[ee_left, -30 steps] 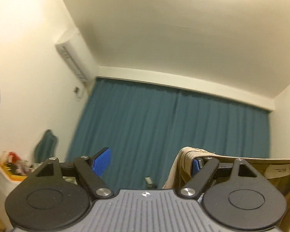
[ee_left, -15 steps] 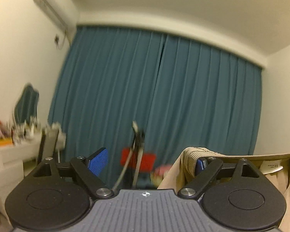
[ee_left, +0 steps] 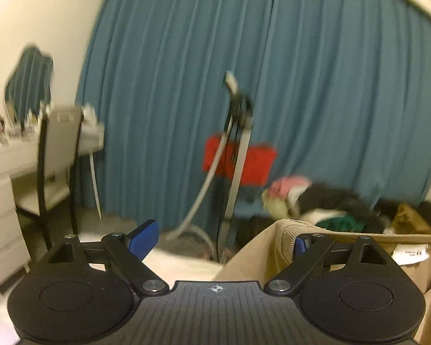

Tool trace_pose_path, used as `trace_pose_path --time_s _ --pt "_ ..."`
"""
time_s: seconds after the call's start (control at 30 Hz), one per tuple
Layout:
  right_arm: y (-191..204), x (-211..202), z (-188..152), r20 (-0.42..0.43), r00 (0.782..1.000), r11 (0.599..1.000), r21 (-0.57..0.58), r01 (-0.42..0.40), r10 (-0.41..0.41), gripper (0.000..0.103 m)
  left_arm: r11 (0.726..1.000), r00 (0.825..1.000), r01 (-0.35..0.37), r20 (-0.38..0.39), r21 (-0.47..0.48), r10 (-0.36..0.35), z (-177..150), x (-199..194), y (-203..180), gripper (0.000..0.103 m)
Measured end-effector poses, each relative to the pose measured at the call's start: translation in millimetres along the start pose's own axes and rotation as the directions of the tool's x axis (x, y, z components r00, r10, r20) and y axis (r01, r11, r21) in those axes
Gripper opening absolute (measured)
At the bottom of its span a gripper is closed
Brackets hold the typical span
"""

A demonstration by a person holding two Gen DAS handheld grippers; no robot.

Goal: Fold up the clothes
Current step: 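Raise the T-shirt high with both grippers to hang it open, then lay the T-shirt flat on the bed and open both grippers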

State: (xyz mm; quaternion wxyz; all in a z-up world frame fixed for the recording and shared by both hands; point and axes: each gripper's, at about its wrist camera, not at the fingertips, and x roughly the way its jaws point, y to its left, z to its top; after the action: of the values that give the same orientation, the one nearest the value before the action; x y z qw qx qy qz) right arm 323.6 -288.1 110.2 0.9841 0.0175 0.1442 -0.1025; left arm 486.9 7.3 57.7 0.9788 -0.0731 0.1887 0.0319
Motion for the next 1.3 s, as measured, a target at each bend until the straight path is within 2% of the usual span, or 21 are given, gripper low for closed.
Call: trace_pose_path --time_s 0.1,0.17,0.2,0.23,0.27,0.33,0.37,0.43,0.47,0.5,0.53,0.7,0.83,0.97,1.0,1.17,1.3 --pt "9 82 -50 -0.138 0.99 1.0 -0.025 0.018 -0.022 0.08 1.0 0.99 -0.014 -0.141 0.026 0.018 -41 124 14 0.091" --pt "11 124 -85 -0.235 0.972 0.999 -0.024 0.022 -0.027 0.08 0.999 0.975 -0.009 -0.223 0.048 0.02 -70 176 26 0.091" --pt "12 141 -101 -0.297 0.955 1.0 -0.023 0.012 -0.018 0.08 0.998 0.961 -0.002 -0.275 0.065 0.02 -83 198 29 0.091" --pt "16 152 -112 -0.36 0.933 0.999 -0.031 -0.015 0.003 0.08 0.996 0.939 0.01 -0.343 0.089 0.021 -95 220 30 0.091" --pt "22 164 -122 -0.437 0.899 0.997 -0.055 -0.058 0.029 0.079 0.992 0.908 0.03 -0.418 0.121 0.023 -108 236 31 0.091" --pt "34 184 -141 -0.573 0.817 0.985 -0.092 -0.149 0.069 0.079 0.977 0.831 0.084 -0.554 0.196 0.039 -129 254 29 0.092" --pt "40 186 -142 -0.597 0.798 0.976 -0.115 -0.187 0.083 0.079 0.967 0.82 0.11 -0.571 0.229 0.042 -128 255 28 0.092" --pt "50 182 -138 -0.612 0.785 0.958 -0.159 -0.238 0.094 0.079 0.943 0.796 0.163 -0.603 0.291 0.049 -125 258 24 0.1" --pt "52 177 -133 -0.612 0.782 0.954 -0.154 -0.258 0.113 0.079 0.931 0.787 0.186 -0.615 0.315 0.051 -123 258 23 0.101" --pt "54 170 -127 -0.608 0.783 0.951 -0.146 -0.272 0.131 0.08 0.928 0.789 0.195 -0.612 0.318 0.044 -118 254 22 0.101" --pt "53 159 -119 -0.586 0.797 0.955 -0.13 -0.267 0.143 0.08 0.926 0.795 0.201 -0.606 0.319 0.036 -113 245 21 0.101" --pt "46 96 -86 -0.462 0.865 0.969 -0.045 -0.243 0.195 0.08 0.944 0.873 0.175 -0.488 0.28 -0.017 -109 122 28 0.103" --pt "35 17 -81 -0.348 0.911 0.971 -0.002 -0.237 0.222 0.08 0.956 0.922 0.159 -0.383 0.246 -0.054 -106 24 33 0.103" --pt "24 -75 -80 -0.272 0.933 0.971 0.037 -0.235 0.236 0.08 0.967 0.958 0.146 -0.272 0.209 -0.086 -103 -75 39 0.103" --pt "20 -99 -80 -0.254 0.936 0.97 0.054 -0.236 0.242 0.08 0.969 0.964 0.145 -0.247 0.199 -0.094 -102 -101 40 0.103" --pt "6 -210 -78 -0.19 0.945 0.962 0.111 -0.25 0.268 0.08 0.977 0.971 0.17 -0.188 0.127 -0.144 -100 -270 47 0.103" --pt "0 -281 -86 -0.159 0.944 0.954 0.125 -0.273 0.291 0.08 0.977 0.969 0.196 -0.173 0.089 -0.179 -109 -348 62 0.103"
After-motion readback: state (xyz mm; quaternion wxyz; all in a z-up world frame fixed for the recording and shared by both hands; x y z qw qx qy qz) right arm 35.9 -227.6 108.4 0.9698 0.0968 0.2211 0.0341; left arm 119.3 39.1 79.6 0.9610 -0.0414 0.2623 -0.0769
